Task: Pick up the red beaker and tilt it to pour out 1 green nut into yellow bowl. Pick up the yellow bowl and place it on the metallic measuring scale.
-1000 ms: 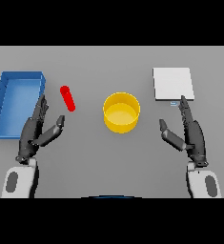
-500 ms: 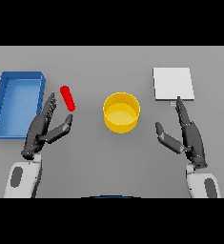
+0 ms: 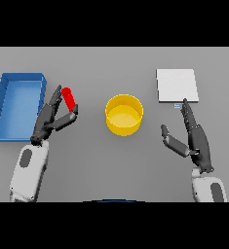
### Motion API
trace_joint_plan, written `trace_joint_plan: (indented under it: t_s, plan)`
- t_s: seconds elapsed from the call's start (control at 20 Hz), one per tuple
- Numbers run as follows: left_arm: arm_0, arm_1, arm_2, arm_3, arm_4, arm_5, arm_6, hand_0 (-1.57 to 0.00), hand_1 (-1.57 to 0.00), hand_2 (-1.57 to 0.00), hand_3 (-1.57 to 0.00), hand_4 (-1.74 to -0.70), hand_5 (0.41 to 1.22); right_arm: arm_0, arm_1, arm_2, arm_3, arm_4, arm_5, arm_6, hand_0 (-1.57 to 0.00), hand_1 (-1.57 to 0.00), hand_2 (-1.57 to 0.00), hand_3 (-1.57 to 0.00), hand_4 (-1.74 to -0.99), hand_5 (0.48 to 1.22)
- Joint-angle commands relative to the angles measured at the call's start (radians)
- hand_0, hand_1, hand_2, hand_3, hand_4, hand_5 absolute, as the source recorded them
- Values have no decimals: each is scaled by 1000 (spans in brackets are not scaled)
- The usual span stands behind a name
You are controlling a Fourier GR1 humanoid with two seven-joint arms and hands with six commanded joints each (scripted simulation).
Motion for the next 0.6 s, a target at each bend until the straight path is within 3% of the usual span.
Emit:
trace_joint_plan:
  t_s: [0.0, 0.3, 0.55]
  plan:
    - [-16, 1, 9, 27, 4, -2, -14, 1, 1, 1, 1, -1345, 718, -2, -2, -6, -1, -6, 0, 1, 1, 1, 1, 1, -1339, 688]
    - [-150, -4, 43, 198, 2, 4, -67, 1, 1, 1, 1, -1319, 711, 4, 0, 0, -6, 5, -5, -3, 1, 1, 1, 1, -1333, 687]
    - [-212, 7, 59, 262, 3, -6, -50, 1, 1, 1, 1, -1318, 708, -20, 9, -9, 17, -11, -4, 4, 1, 1, 1, 1, -1320, 683]
